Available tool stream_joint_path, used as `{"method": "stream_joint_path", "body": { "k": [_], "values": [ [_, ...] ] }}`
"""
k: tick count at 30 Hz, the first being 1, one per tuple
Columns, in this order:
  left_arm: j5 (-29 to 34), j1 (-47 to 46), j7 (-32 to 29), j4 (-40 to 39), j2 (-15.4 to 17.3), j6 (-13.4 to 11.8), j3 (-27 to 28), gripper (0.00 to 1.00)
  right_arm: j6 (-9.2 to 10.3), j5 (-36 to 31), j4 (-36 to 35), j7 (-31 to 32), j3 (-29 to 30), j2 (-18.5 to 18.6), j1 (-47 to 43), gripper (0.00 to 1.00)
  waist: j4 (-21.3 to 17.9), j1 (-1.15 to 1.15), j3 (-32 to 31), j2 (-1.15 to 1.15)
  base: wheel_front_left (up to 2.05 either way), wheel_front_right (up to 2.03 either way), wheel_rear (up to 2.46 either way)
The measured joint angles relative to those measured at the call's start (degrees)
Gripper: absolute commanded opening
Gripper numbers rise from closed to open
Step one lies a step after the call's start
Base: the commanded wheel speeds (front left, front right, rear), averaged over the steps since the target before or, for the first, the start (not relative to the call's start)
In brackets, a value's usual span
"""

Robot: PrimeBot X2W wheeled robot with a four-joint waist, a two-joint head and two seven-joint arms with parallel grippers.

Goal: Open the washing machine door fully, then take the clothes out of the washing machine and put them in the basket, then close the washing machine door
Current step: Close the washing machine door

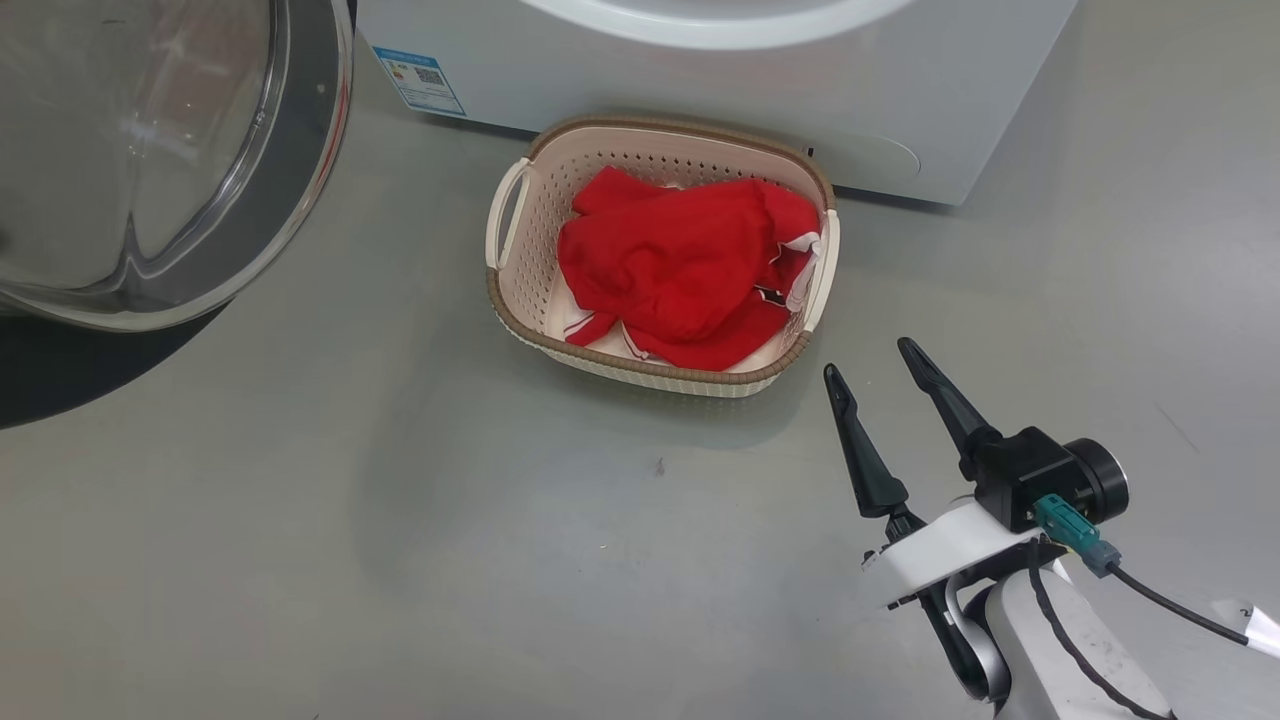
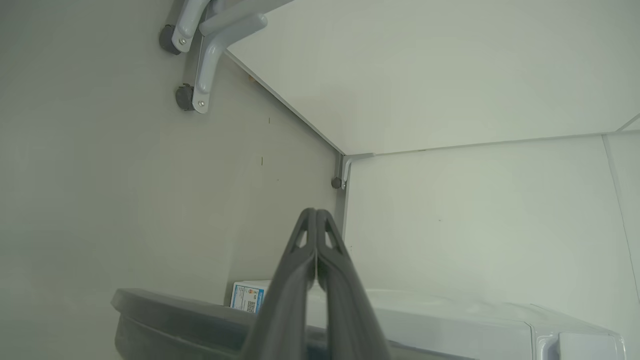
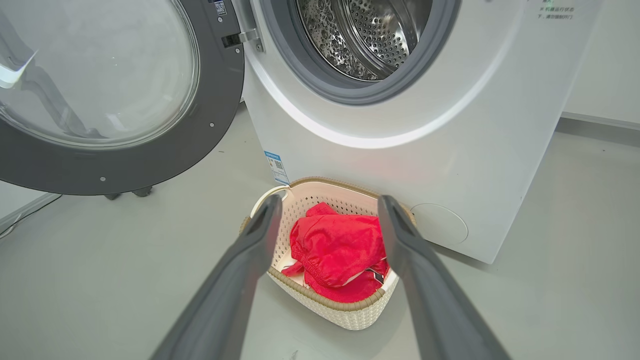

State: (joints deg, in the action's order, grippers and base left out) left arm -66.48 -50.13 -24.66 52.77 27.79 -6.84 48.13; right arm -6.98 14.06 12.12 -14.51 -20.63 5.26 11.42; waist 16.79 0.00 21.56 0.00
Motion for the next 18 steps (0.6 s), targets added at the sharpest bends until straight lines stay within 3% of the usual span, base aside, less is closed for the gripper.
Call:
{"method": "stream_joint_path", "body": {
  "k": [18],
  "values": [
    [0.44, -2.52, -7.47, 5.32, 0.93, -0.01, -2.45, 0.00, 0.00, 0.00, 0.01, -0.01, 0.13, -0.20, 0.48, 1.00, -0.50, 0.00, -0.12, 0.00, 0.00, 0.00, 0.00]
  ]
}}
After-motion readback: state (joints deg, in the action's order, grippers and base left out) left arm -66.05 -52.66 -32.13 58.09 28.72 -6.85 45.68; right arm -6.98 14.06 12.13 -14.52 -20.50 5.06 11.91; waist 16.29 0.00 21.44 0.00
